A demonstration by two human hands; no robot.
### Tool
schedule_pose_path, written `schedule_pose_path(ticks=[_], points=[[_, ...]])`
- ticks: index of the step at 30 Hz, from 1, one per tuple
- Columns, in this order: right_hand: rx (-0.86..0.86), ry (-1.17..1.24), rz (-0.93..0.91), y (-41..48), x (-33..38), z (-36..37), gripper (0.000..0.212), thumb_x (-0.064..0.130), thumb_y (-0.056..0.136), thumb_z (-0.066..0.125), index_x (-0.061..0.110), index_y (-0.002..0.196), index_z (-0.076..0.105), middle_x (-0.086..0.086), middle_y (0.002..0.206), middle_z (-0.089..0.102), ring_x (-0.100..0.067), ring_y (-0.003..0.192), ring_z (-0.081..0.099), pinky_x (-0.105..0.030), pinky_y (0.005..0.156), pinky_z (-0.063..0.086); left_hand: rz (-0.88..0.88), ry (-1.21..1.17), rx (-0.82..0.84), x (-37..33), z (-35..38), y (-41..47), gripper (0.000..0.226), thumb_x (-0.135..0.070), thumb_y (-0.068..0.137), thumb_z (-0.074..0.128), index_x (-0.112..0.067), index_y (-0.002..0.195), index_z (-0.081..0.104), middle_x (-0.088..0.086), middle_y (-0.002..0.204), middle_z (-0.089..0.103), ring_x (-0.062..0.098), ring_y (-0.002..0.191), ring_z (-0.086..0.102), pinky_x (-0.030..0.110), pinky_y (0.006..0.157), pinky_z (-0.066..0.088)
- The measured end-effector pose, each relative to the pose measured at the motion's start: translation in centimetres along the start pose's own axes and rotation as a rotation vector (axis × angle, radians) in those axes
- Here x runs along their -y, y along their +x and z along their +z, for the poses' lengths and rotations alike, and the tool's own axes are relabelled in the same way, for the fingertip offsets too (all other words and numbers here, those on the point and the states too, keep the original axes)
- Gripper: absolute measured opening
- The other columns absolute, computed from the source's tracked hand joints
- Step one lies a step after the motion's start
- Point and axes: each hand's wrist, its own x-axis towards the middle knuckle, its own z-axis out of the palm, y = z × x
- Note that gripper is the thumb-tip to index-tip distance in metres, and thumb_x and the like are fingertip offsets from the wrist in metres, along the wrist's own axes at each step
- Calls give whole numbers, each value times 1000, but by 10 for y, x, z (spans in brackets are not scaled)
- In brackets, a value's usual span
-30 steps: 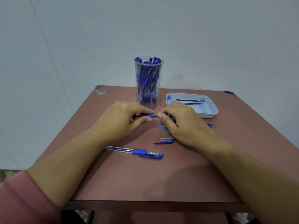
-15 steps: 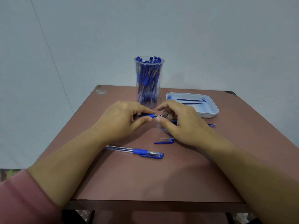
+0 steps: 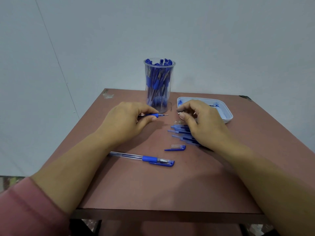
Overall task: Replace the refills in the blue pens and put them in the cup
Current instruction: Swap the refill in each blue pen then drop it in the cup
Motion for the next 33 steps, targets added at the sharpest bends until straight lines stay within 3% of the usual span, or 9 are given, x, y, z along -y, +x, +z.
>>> schedule_pose_path(ticks=[3, 5, 7, 10, 14, 17, 22, 28, 33], points=[[227, -98, -71, -2, -2, -3, 14, 16, 93, 61, 25, 99, 68, 19, 90, 58, 1, 89, 49, -9, 80, 37, -15, -1, 11, 1, 0, 1, 20, -41, 89, 65, -35, 107, 72, -18, 97, 71, 0, 75, 57, 33, 74, 54], [374, -180, -134, -3, -2, -1, 14, 21, 92, 63, 32, 98, 69, 21, 92, 58, 1, 89, 43, -19, 86, 37, -15, -9, 19, 1, 1, 0, 19, -40, 89, 66, -35, 106, 72, -18, 95, 71, 0, 74, 57, 33, 73, 54], [445, -273, -194, -3, -2, 2, 14, 24, 93, 62, 33, 100, 70, 21, 92, 58, -3, 92, 37, -31, 91, 35, -9, -22, 28, 1, 2, 0, 18, -39, 88, 68, -35, 105, 73, -18, 94, 71, -1, 73, 57, 33, 72, 54], [496, -348, -233, -2, -1, 3, 17, 28, 94, 59, 35, 106, 70, 24, 84, 49, -5, 94, 32, -32, 92, 29, 7, -41, 47, -1, 2, 0, 18, -38, 88, 68, -34, 104, 73, -17, 93, 72, 1, 74, 59, 35, 72, 55], [272, -204, -276, -3, -3, -1, 11, 37, 86, 64, 34, 97, 66, 24, 88, 51, -5, 90, 41, -32, 87, 37, 10, -63, 59, -1, 3, 0, 17, -37, 88, 69, -33, 104, 73, -16, 91, 72, 4, 75, 61, 37, 72, 55], [96, -157, -247, -1, -3, -1, 19, 39, 84, 64, 26, 98, 64, 13, 92, 58, -11, 90, 48, -34, 82, 43, 23, -99, 73, -3, 3, -1, 18, -37, 87, 70, -33, 104, 74, -16, 90, 72, 5, 74, 62, 35, 72, 54], [99, -153, -258, 2, -2, 4, 15, 28, 88, 68, 23, 101, 72, 26, 82, 50, -3, 83, 43, -12, 79, 35, 36, -133, 97, -7, 3, -2, 19, -36, 87, 70, -34, 105, 73, -17, 90, 72, 7, 76, 64, 35, 73, 54], [124, -163, -119, 2, -18, -14, 2, 29, 87, 66, 30, 86, 66, 15, 88, 62, -8, 90, 53, -19, 78, 39, 25, -85, 78, -4, 2, -1, 19, -36, 86, 70, -32, 105, 74, -16, 89, 72, 2, 74, 60, 23, 71, 50], [125, -139, -148, 0, -12, -11, 23, 32, 85, 70, 32, 108, 68, 17, 95, 62, -5, 94, 51, -11, 82, 39, 29, -77, 102, -5, 3, -1, 21, -39, 86, 69, -33, 106, 74, -17, 88, 71, 3, 73, 60, 20, 71, 48]])
